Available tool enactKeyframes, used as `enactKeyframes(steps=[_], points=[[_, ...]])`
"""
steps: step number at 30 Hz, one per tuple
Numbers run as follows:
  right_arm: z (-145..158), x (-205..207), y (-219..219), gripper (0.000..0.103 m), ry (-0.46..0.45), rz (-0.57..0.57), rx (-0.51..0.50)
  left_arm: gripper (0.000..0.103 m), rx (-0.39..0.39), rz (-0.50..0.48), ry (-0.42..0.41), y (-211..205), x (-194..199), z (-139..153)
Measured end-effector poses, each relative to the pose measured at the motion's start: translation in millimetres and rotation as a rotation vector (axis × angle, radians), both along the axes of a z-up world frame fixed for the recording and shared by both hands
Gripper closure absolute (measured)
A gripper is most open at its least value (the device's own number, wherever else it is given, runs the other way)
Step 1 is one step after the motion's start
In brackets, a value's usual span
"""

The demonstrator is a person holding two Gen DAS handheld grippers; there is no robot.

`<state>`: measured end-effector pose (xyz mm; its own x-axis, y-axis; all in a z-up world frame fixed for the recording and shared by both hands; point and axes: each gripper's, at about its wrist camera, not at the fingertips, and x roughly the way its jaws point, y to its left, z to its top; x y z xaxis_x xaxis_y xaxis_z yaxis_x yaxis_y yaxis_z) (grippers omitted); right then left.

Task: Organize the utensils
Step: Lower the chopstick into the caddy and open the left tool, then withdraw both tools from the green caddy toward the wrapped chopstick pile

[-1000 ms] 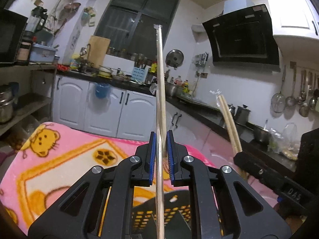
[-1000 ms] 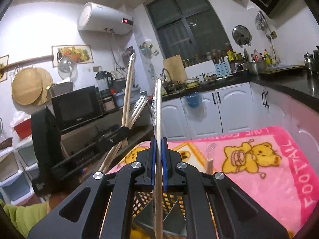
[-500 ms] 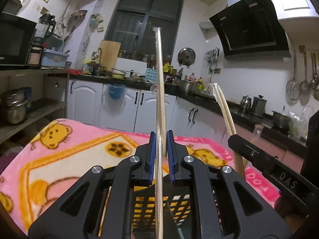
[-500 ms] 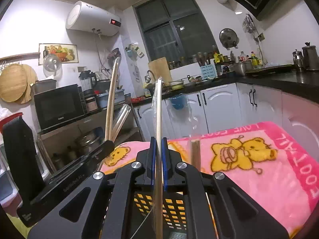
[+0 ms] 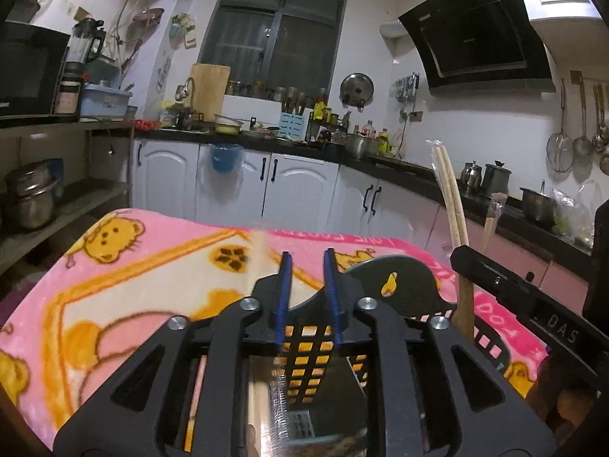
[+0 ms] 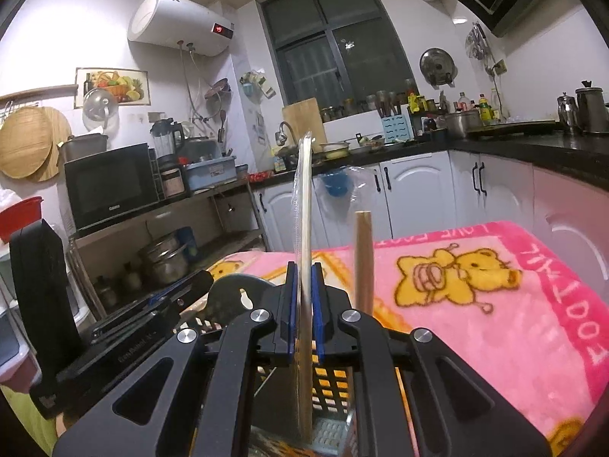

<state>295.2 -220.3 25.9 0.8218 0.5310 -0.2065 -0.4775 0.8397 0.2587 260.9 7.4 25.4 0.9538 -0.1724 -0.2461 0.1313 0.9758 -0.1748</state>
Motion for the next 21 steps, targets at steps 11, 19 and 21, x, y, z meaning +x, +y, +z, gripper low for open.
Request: enactKeyframes(steps=[11,19,21], points=[[6,-11,-2,0.08,0.012,0.025,-0.003,0.065,-0.018,-0.047,0.031,-1,-6,-2],[8,-22,-7,0.072,0.013,0.025,-0.014,0.055,-0.017,-0.056,0.041,2,-15,-2],[8,-25,-8,0.068,0.019,0.024,-0.018,0.052,-0.019,-0.063,0.052,3,-17,-2]])
